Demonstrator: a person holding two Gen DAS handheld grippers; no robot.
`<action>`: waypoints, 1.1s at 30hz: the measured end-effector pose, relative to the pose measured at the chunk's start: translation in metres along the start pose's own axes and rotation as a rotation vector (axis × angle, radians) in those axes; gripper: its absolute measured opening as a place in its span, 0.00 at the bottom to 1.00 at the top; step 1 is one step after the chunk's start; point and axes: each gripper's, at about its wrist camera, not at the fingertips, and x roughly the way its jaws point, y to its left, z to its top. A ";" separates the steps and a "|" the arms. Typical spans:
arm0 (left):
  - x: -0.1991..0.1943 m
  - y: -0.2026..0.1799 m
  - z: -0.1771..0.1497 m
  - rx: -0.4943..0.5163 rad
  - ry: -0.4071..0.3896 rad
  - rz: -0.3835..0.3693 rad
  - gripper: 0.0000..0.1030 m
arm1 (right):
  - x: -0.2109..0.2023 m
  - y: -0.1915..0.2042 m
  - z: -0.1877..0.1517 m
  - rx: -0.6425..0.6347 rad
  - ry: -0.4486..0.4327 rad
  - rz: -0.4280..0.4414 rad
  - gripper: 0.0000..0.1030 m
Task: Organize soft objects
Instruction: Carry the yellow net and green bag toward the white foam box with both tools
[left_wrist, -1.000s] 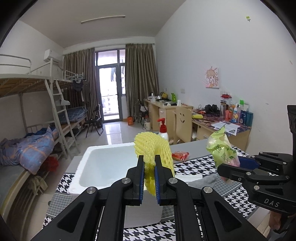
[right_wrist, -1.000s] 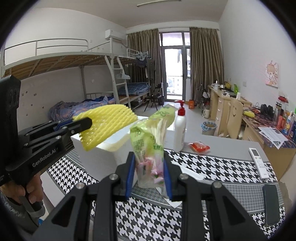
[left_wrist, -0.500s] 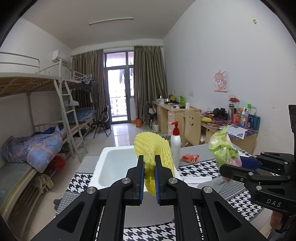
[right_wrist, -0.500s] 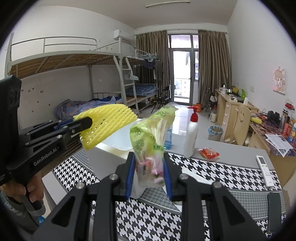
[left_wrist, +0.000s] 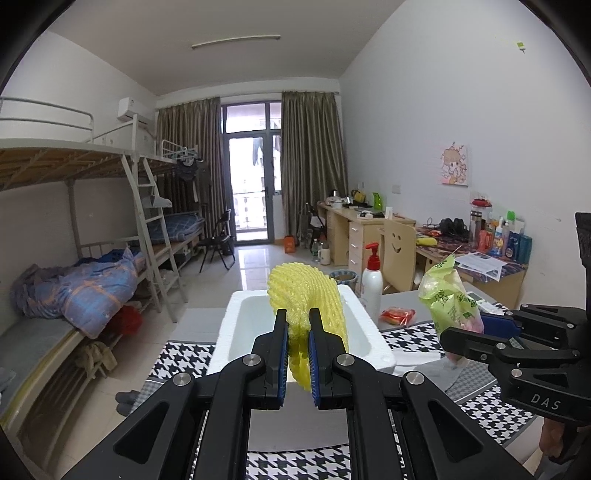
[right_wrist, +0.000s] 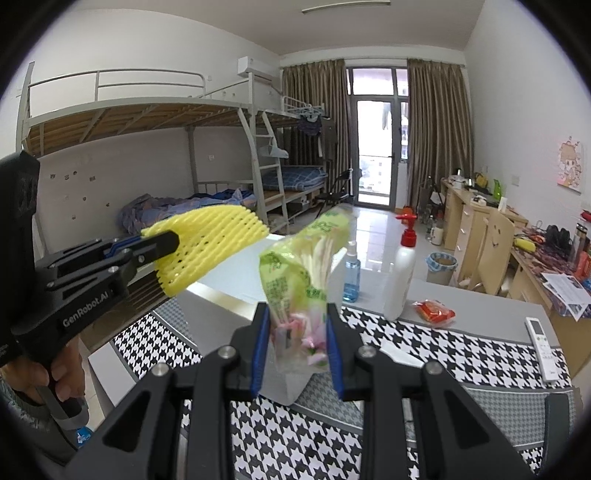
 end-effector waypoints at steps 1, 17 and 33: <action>-0.001 0.001 0.000 -0.001 -0.001 0.003 0.10 | 0.001 0.001 0.000 -0.001 0.000 0.003 0.32; -0.005 0.030 -0.006 -0.028 0.001 0.091 0.10 | 0.025 0.014 0.011 -0.004 0.002 0.048 0.32; -0.009 0.061 -0.016 -0.058 0.014 0.155 0.10 | 0.045 0.023 0.023 -0.001 0.009 0.068 0.32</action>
